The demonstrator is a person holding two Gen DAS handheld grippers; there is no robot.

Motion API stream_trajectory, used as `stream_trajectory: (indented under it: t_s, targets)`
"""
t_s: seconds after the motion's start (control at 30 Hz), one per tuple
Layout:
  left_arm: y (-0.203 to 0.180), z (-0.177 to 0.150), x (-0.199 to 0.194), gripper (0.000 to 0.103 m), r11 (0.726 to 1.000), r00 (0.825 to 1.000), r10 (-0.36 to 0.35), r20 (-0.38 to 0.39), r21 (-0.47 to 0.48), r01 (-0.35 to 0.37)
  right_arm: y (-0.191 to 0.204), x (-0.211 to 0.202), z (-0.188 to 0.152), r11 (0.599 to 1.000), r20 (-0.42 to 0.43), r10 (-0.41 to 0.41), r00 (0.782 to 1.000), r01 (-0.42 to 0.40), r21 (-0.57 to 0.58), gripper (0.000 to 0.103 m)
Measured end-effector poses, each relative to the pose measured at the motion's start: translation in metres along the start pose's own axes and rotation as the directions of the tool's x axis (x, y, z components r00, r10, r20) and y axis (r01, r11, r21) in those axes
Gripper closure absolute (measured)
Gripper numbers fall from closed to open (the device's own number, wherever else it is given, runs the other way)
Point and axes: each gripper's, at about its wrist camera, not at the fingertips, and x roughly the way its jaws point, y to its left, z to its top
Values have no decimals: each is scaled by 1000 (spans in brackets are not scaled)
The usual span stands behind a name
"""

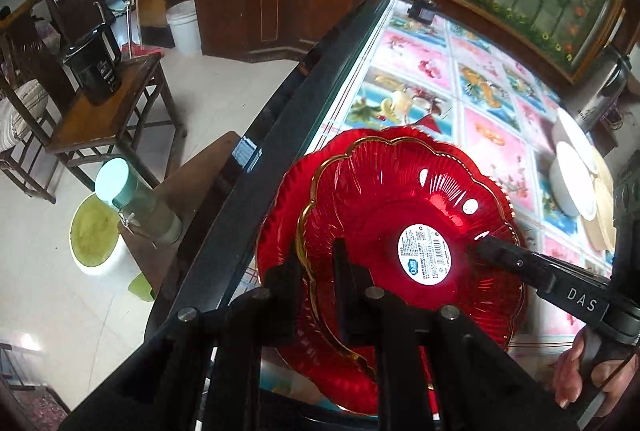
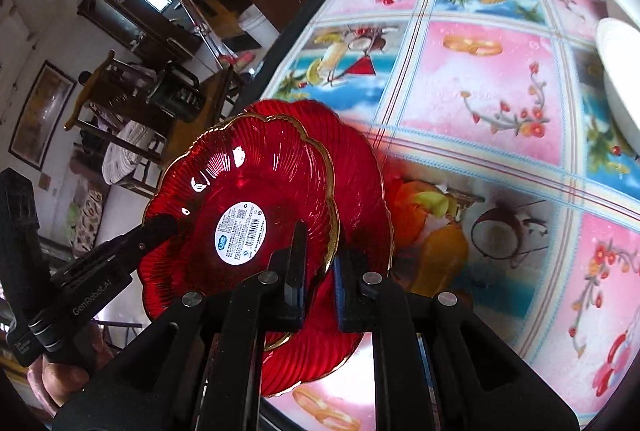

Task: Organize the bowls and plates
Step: 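Carry the small red plate onto the large red plate and release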

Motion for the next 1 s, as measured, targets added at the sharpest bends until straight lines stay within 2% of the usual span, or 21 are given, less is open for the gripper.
stream_trajectory:
  t_s: [0.13,0.37,0.5,0.57,0.7,0.77,0.83,0.9,1.0]
  targets:
    - [-1,0,3,87,999,1000,30,-2,21,-30,6,2,0,999,6,-25,1000,25,-36,92]
    - [-8,-1,14,81,990,994,108,-29,97,-105,30,7,-3,968,37,-169,985,173,-183,88]
    - [-19,-2,17,77,974,986,160,-39,166,-151,43,12,-4,920,59,-279,959,284,-271,82]
    - [-27,-2,19,78,954,976,212,-45,224,-197,50,15,-3,888,53,-328,943,327,-325,80]
    - [-30,1,7,77,926,962,274,18,263,-269,63,17,-4,823,57,-398,916,383,-419,78]
    - [-26,4,-2,77,929,960,278,44,243,-280,66,17,-4,801,49,-426,903,402,-445,78]
    - [-21,6,-8,77,940,963,263,49,212,-268,66,11,-4,793,62,-425,903,405,-456,78]
    - [-18,4,-17,77,951,969,240,62,187,-247,63,1,-2,806,80,-398,914,390,-446,78]
    - [-20,0,-29,77,968,979,185,80,155,-196,52,-25,0,868,114,-304,946,325,-376,78]
